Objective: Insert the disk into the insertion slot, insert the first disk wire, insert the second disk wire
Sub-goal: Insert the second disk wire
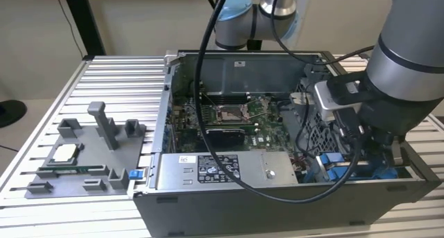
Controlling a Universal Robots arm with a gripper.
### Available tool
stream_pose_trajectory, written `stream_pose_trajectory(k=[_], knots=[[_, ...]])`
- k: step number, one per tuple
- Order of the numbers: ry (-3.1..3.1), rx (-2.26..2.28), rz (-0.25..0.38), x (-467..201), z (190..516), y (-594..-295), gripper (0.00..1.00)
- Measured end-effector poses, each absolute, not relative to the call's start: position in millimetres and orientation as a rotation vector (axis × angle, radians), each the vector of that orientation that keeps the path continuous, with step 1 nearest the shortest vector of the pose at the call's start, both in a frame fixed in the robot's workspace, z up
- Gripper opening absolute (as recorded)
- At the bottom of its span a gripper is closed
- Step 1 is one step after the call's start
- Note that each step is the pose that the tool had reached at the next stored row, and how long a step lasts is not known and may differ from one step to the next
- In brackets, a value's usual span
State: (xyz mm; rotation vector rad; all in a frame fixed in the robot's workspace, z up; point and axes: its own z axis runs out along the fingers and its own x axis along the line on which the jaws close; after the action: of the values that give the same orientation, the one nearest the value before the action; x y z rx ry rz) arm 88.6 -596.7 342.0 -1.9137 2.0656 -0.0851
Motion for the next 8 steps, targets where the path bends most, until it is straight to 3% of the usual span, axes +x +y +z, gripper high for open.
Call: stream_pose_trajectory(k=[3, 8], knots=[[2.066, -1.914, -0.085, 88.6, 359.2, -596.7, 1.0], [2.072, -1.918, -0.076, 90.0, 360.0, -596.7, 1.0]])
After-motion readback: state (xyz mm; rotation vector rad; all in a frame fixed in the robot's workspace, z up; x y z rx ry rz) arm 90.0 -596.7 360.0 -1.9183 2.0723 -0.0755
